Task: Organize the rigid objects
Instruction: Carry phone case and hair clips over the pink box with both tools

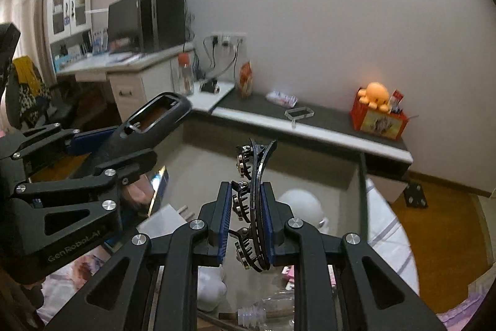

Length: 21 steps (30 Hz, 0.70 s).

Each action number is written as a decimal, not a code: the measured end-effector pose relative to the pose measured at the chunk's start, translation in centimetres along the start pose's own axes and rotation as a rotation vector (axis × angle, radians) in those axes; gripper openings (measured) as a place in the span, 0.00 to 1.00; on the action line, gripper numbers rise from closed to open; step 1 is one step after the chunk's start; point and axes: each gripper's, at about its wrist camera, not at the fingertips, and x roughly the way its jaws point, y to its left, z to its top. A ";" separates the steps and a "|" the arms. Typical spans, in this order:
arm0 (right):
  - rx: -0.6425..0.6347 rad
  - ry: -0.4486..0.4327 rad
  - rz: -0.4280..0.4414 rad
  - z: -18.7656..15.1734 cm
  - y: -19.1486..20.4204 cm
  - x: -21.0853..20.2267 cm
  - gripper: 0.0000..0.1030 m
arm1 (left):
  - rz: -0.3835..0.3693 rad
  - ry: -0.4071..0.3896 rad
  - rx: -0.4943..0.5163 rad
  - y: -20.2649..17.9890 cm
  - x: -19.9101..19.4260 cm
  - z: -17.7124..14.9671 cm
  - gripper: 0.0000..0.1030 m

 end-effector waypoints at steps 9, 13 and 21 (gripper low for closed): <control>0.022 0.004 0.043 -0.2 -0.1 0.8 0.22 | 0.021 -0.022 -0.032 0.6 -0.9 0.0 0.60; 0.033 -0.073 -0.002 -0.1 0.0 -1.8 0.60 | 0.051 -0.079 -0.109 2.3 -4.0 -0.6 0.82; 0.066 -0.212 -0.002 -0.1 1.5 -8.3 0.77 | 0.040 -0.217 -0.191 4.0 -12.0 -2.6 0.97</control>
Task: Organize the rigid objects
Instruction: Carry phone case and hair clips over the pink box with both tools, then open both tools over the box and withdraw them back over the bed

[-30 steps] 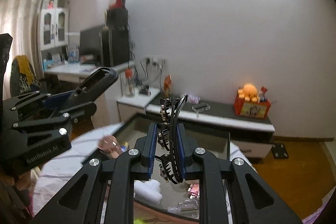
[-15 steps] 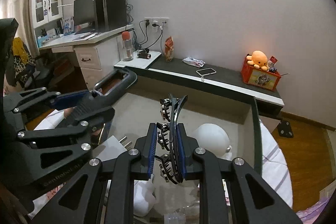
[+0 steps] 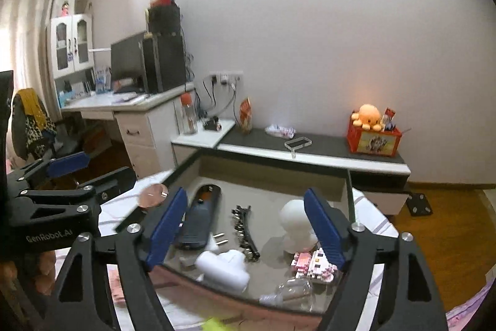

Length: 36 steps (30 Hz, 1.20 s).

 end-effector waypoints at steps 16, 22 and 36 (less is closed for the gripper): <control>0.000 -0.153 -0.066 -2.3 3.6 -12.0 1.00 | 0.007 -0.151 0.070 -0.3 -13.0 -2.5 1.00; -0.015 -0.161 -0.081 -3.7 4.4 -14.7 1.00 | -0.014 -0.134 0.113 -0.8 -15.0 -3.8 1.00; 0.007 -0.130 -0.090 -5.6 4.3 -16.7 1.00 | -0.014 -0.079 0.107 0.5 -15.9 -5.4 1.00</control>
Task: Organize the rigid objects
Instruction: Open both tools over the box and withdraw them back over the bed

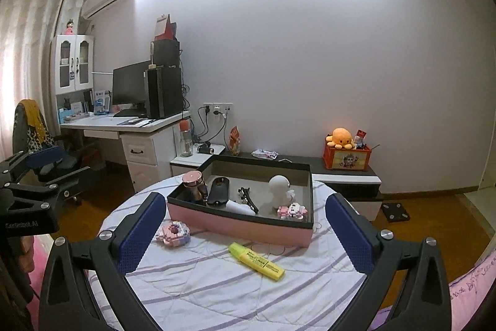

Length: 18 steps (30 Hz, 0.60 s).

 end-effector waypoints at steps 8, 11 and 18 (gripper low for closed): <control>0.007 0.045 0.001 -1.0 -0.5 1.4 1.00 | -0.015 0.052 -0.008 0.2 2.0 -1.0 1.00; 0.010 0.076 0.001 -1.8 -1.0 2.6 1.00 | -0.040 0.101 -0.004 0.1 3.6 -1.8 1.00; 0.017 0.186 -0.007 -4.3 -2.2 6.3 1.00 | -0.059 0.252 -0.010 -0.6 9.3 -4.4 1.00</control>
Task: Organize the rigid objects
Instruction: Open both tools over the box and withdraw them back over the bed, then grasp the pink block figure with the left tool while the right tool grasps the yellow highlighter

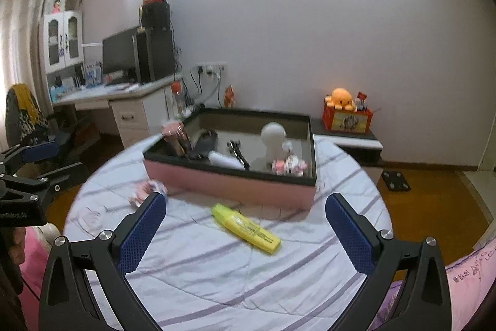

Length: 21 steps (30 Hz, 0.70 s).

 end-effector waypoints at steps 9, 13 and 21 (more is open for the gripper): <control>0.032 0.130 0.007 -2.1 -2.1 5.3 1.00 | 0.010 0.160 -0.020 -0.3 7.5 -0.8 1.00; 0.041 0.180 0.015 -2.5 -2.8 7.3 1.00 | 0.005 0.213 -0.039 -0.1 10.2 -1.0 1.00; 0.021 0.320 0.077 -3.1 -2.9 10.7 1.00 | -0.023 0.279 -0.047 -0.4 13.5 -1.4 0.75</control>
